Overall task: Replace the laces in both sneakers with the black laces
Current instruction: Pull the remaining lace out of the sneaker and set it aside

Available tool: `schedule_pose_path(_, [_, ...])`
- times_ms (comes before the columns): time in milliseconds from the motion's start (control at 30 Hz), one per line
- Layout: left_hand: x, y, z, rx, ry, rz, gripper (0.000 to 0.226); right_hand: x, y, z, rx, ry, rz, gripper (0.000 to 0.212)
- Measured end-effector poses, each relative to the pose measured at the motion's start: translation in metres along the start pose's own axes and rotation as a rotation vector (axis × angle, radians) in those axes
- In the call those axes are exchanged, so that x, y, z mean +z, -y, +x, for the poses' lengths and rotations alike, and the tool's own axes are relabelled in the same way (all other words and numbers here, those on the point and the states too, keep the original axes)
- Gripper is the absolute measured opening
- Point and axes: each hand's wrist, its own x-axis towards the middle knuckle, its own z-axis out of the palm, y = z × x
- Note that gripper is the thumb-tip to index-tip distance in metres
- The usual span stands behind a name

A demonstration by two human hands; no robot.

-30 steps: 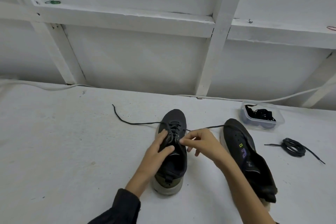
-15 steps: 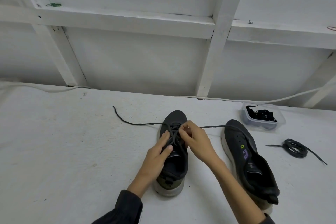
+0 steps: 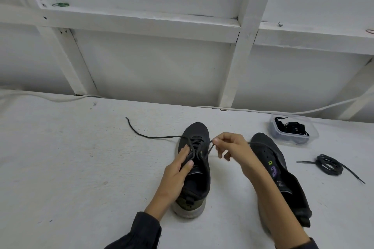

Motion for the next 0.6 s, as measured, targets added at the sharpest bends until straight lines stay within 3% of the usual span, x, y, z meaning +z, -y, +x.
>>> schedule_pose_path(67, [0.0,0.0,0.0,-0.005,0.0,-0.008,0.05,-0.004,0.001,0.004,-0.006,-0.057,0.013,0.016])
schedule_pose_path(267, [0.001,0.001,0.0,0.011,-0.022,0.0,0.05,-0.001,-0.005,-0.007,0.082,0.264,-0.1,0.014])
schedule_pose_path(333, [0.001,0.0,0.001,0.012,-0.023,0.003,0.05,-0.001,-0.008,-0.007,0.064,0.287,-0.113,0.011])
schedule_pose_path(533, [0.001,0.002,-0.001,0.001,-0.022,-0.009,0.05,-0.002,-0.006,0.001,0.028,-0.048,0.125,0.021])
schedule_pose_path(600, [0.002,0.001,-0.001,0.003,-0.026,-0.008,0.05,-0.002,-0.007,0.0,0.045,-0.059,0.17,0.021])
